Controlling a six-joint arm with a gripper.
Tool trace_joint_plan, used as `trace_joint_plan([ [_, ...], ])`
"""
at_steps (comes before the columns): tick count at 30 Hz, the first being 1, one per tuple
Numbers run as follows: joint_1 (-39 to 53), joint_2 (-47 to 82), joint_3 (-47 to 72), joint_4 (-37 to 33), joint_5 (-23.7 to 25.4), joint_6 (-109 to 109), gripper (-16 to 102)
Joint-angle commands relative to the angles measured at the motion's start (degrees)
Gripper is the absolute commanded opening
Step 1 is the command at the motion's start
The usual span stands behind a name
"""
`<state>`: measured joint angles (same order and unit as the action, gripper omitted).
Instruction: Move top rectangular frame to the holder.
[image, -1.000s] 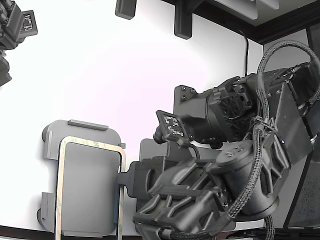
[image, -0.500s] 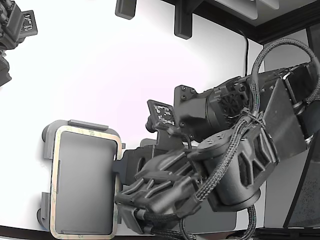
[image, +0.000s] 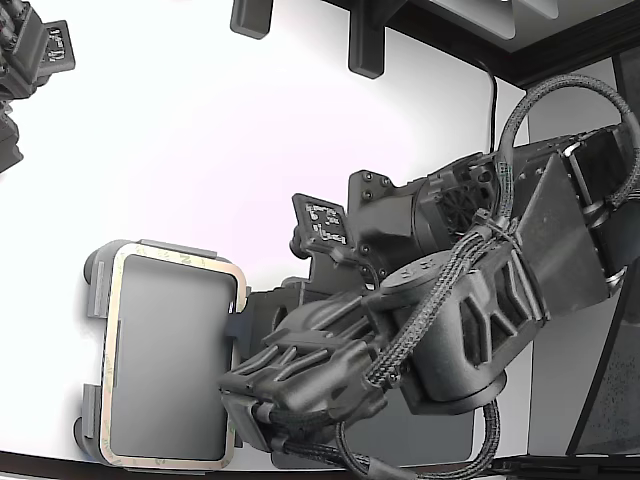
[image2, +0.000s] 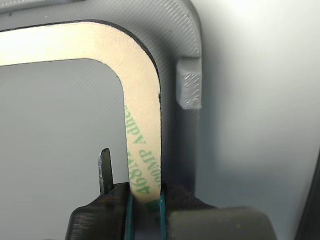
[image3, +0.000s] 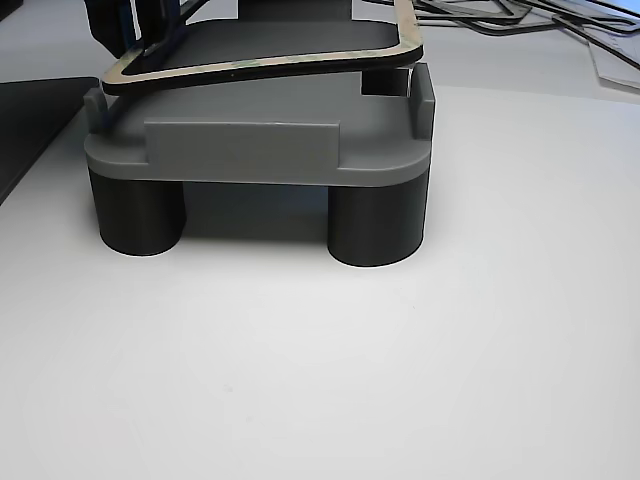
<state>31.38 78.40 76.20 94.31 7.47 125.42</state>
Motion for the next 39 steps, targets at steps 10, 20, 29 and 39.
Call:
trace_joint_plan([
  [10,-1.85,1.23,0.18,-0.88,-0.44,-1.67,-8],
  [20,-1.85,1.41,0.62,-1.58,-0.79,-1.67,-5],
  [29,-1.76,1.41,0.53,-2.11,0.18,-2.02,36],
  [39,-0.62,5.10,-3.52,-0.62,11.69,-17.31,100],
])
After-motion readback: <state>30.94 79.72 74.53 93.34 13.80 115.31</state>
